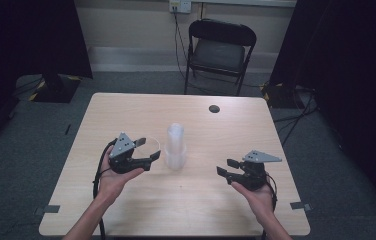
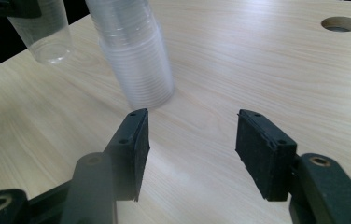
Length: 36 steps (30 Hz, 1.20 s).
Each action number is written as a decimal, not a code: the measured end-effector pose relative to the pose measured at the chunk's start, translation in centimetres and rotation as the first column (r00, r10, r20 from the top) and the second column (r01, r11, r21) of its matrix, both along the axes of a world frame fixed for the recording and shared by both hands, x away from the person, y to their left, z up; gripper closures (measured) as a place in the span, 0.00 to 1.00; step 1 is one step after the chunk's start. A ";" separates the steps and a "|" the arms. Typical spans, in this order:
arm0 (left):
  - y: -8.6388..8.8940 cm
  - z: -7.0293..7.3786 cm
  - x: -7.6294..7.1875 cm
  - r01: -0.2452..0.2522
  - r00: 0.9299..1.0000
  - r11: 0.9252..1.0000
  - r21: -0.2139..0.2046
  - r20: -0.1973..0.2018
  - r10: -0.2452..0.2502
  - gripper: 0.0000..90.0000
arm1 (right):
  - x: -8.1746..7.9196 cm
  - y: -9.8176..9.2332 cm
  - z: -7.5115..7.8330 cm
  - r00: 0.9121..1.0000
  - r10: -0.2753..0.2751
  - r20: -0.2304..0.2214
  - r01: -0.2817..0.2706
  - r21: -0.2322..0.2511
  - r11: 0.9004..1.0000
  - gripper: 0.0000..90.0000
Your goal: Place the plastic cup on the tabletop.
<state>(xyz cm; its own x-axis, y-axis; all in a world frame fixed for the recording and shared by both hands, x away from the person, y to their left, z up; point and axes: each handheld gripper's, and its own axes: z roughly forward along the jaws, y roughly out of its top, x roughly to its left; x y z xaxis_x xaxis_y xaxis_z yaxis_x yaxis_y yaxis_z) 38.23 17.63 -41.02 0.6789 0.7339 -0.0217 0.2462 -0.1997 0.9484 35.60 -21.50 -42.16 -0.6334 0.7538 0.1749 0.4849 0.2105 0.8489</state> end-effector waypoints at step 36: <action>0.8 -1.8 7.8 -0.206 0.978 0.979 -0.016 -0.039 0.205 0.31 | -0.5 -1.6 -2.2 0.999 -0.026 -0.026 0.025 -0.025 0.999 0.42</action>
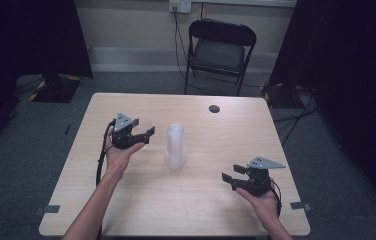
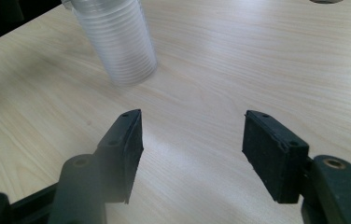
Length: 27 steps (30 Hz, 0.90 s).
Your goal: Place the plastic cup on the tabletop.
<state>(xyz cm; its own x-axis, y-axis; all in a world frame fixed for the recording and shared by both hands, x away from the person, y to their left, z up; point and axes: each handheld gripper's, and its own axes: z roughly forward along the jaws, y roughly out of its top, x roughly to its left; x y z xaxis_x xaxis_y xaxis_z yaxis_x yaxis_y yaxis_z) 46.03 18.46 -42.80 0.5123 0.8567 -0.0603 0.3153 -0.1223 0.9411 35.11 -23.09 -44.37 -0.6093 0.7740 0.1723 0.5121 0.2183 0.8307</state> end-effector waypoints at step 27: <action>-1.5 -3.7 1.7 0.024 0.996 1.000 0.007 -0.081 -0.023 0.28 | 0.2 -0.1 -0.1 1.000 -0.007 -0.012 0.007 -0.002 1.000 0.40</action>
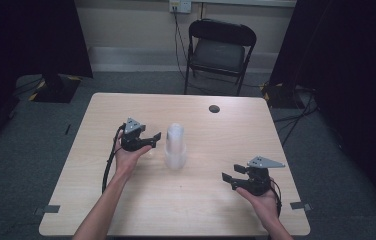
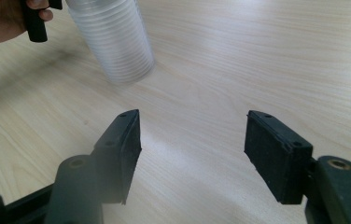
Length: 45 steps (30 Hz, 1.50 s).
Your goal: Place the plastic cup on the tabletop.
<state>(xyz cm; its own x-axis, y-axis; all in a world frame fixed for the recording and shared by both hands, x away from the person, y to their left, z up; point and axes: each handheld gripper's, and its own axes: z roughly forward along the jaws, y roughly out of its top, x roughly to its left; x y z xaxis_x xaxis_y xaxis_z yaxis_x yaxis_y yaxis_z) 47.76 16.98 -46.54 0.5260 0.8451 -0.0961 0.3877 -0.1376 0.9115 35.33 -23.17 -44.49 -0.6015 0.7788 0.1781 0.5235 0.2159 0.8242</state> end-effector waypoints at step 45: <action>0.6 -0.2 -1.4 0.031 0.995 0.994 0.104 -0.098 -0.021 0.18 | -0.2 -0.1 0.2 1.000 -0.007 0.005 0.007 0.011 1.000 0.41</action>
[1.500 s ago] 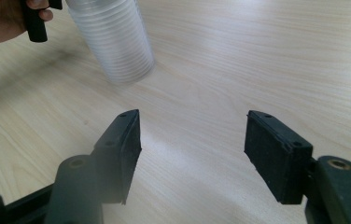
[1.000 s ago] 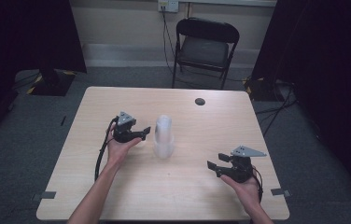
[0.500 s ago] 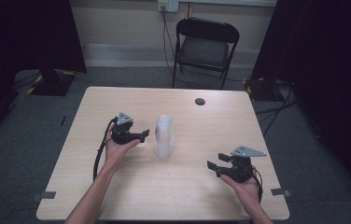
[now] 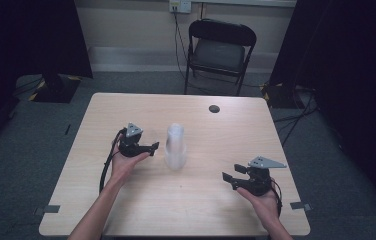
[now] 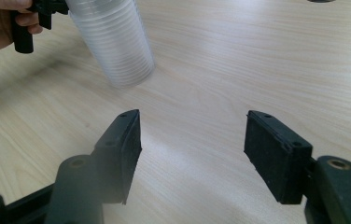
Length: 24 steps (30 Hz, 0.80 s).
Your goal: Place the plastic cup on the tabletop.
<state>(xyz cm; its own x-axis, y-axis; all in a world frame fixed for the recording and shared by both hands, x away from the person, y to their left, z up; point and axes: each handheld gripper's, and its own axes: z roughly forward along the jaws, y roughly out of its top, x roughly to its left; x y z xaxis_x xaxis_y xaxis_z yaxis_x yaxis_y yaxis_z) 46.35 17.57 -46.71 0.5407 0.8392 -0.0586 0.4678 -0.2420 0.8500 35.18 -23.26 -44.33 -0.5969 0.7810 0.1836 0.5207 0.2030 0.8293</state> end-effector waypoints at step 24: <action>3.3 2.1 -3.3 0.000 1.000 1.000 -0.008 -0.018 0.000 0.18 | 0.0 -0.9 0.5 0.999 -0.033 0.017 0.033 0.012 0.999 0.40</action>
<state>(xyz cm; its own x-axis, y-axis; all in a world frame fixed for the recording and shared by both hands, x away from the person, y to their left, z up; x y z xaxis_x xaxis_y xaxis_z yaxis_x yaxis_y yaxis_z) 43.03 20.88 -44.63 0.5392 0.8388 -0.0750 0.4833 -0.2353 0.8432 35.21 -24.21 -43.82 -0.5742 0.7980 0.1831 0.5124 0.1759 0.8405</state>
